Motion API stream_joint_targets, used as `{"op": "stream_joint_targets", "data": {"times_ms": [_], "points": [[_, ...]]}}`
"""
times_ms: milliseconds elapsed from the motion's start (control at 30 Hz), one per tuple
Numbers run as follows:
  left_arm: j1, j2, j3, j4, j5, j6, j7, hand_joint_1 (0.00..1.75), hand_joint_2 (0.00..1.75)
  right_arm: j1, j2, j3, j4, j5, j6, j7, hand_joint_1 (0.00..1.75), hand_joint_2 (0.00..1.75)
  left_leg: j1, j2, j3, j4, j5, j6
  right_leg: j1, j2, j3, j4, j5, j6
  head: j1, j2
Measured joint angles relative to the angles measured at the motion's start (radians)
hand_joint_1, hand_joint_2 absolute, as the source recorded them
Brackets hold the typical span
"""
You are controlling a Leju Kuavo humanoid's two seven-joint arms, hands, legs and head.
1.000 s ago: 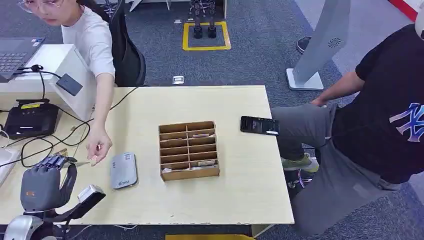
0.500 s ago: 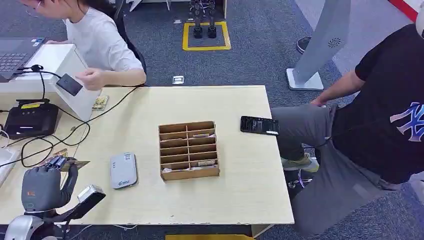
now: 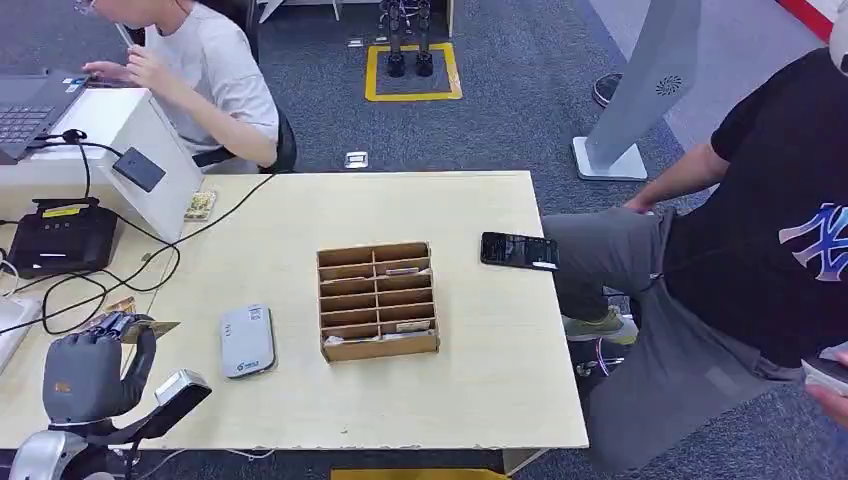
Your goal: Pass the card to the sensor for recognition and then transmit it.
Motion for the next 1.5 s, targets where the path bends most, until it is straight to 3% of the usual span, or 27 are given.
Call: {"op": "stream_joint_targets", "data": {"times_ms": [167,233,367,467,500,800,1500], "points": [[0.001,0.000,0.000,-0.001,0.101,-0.007,-0.073,1.75,1.75,0.000,0.000,0.000,0.000,0.009,0.000,-0.003,0.00,1.75,0.000,0.000,0.000,0.000,0.000,0.000,0.000,0.000,0.000,0.000,0.000,0.000,0.000,0.000],[0.001,-0.001,0.000,-0.008,0.163,-0.046,-0.091,1.75,1.75,-0.001,0.000,0.000,0.000,0.009,0.000,-0.003,0.00,1.75,0.000,0.000,0.000,0.000,0.000,0.000,0.000,0.000,0.000,0.000,0.000,0.000,0.000,0.000],[-0.009,-0.029,0.000,-0.014,0.376,-0.223,-0.096,1.75,1.75,-0.001,0.003,-0.011,0.000,0.008,-0.006,-0.003,0.00,1.75,0.000,0.000,0.000,0.000,0.000,0.000,0.000,0.000,0.000,0.000,0.000,0.000,0.000,0.000],[-0.053,-0.080,0.000,0.006,0.490,-0.349,-0.004,1.75,1.75,-0.003,0.008,-0.019,0.000,0.008,-0.011,-0.003,0.00,1.75,0.000,-0.001,0.000,0.000,0.000,0.001,0.000,-0.001,0.000,0.000,0.000,0.000,0.000,0.000],[-0.073,-0.095,-0.002,0.024,0.503,-0.362,0.012,1.75,1.75,-0.004,0.010,-0.020,0.000,0.009,-0.011,-0.003,0.00,1.75,0.000,-0.001,0.000,0.000,0.001,0.001,0.000,-0.001,0.000,0.000,0.000,0.000,0.000,0.000],[-0.138,-0.150,-0.016,0.093,0.514,-0.374,0.023,1.75,1.75,-0.006,0.020,-0.029,0.000,0.012,-0.012,0.000,0.00,1.75,0.000,0.000,0.000,0.000,0.001,0.000,0.000,0.000,0.000,0.000,0.000,0.000,0.000,0.000],[-0.154,-0.166,-0.018,0.117,0.515,-0.373,0.023,1.75,1.75,-0.006,0.020,-0.041,0.000,0.015,-0.016,-0.001,0.00,1.75,0.000,0.000,0.000,-0.001,0.001,0.000,0.000,0.000,-0.001,0.000,0.000,0.000,0.000,0.000]]}}
